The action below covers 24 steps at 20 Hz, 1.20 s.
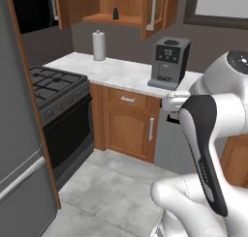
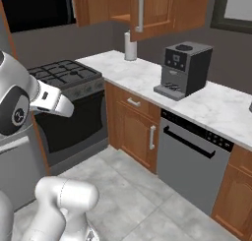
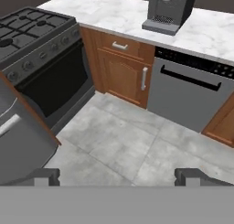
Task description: Move the shaker and shaker from the cabinet to the dining counter.
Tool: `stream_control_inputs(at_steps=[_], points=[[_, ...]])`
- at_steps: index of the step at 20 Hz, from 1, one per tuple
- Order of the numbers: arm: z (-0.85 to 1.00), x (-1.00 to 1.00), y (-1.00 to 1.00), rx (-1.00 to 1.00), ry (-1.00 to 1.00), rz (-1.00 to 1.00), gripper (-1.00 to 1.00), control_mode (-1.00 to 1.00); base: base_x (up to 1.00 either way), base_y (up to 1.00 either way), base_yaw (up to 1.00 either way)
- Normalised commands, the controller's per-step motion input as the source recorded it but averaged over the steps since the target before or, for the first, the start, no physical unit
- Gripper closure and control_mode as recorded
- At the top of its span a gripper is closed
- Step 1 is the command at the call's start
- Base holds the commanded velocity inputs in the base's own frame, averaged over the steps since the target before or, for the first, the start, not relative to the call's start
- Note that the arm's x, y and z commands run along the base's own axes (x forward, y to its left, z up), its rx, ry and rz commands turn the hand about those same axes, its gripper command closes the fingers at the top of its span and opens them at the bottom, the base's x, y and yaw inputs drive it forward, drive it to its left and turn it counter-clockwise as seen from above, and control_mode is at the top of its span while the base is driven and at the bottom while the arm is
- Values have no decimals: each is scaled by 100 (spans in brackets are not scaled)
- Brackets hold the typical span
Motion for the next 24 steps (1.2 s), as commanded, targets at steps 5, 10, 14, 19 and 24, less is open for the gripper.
stream_control_inputs(at_steps=[5, 10, 14, 19, 24], points=[[0, 0, 0, 0, 0, 0, -100, 100, 54, -35, 12], [0, 0, 0, 0, 0, 0, -100, 100, 49, -7, 9], [0, 0, 0, 0, 0, 0, -100, 100, 46, 7, 4], [0, 0, 0, 0, 0, 0, -100, 100, 57, 8, 6], [0, 0, 0, 0, 0, 0, -100, 100, 69, 10, 6]])
